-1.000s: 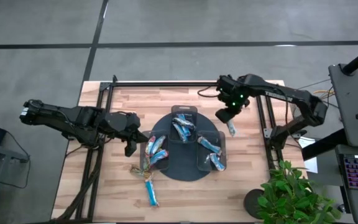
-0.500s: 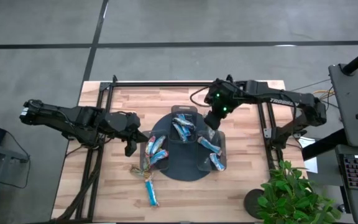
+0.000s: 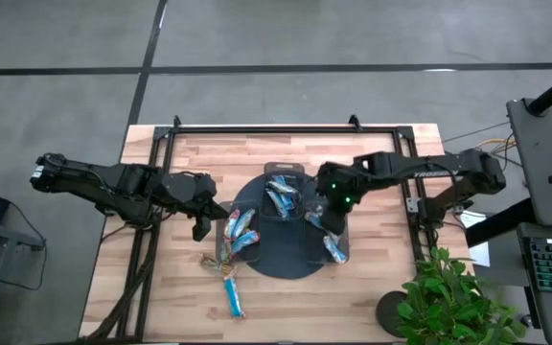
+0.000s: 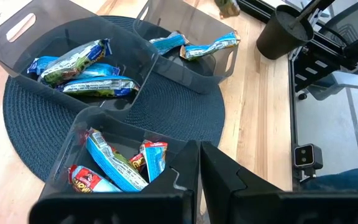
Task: Pick and place Granola Bars by type
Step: Put the yellow granola bar into the bottom right black bin
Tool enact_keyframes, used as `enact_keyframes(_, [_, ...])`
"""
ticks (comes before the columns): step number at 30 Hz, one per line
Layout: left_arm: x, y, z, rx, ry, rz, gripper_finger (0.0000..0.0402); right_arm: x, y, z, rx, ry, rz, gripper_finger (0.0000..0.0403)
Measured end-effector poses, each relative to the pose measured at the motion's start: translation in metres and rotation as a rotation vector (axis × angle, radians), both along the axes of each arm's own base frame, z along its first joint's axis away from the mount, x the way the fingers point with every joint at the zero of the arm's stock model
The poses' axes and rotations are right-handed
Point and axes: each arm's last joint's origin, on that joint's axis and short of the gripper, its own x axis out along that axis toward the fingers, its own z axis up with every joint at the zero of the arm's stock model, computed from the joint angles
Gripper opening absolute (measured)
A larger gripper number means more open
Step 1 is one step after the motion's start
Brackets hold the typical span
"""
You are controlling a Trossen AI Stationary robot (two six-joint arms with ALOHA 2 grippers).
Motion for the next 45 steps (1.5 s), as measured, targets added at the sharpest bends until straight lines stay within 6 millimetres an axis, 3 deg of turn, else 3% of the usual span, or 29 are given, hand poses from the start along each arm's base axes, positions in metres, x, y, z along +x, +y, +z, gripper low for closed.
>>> enact_keyframes(15, [0.000,0.000,0.000,-0.001,0.000,0.000,0.0000,0.000,0.007,-0.040,0.024,0.037,-0.054,0.0053])
enact_keyframes(28, [0.000,0.000,0.000,-0.001,-0.001,-0.001,0.0000,0.002,0.008,-0.056,0.091,0.022,-0.115,0.0173])
enact_keyframes(37, [0.000,0.000,0.000,-0.007,0.001,-0.002,0.0000,0.005,0.008,-0.046,0.092,-0.027,-0.109,0.0209])
enact_keyframes(45, [0.002,-0.001,0.003,-0.018,-0.041,-0.011,0.0001,0.010,0.008,0.001,0.071,-0.208,-0.060,0.0201])
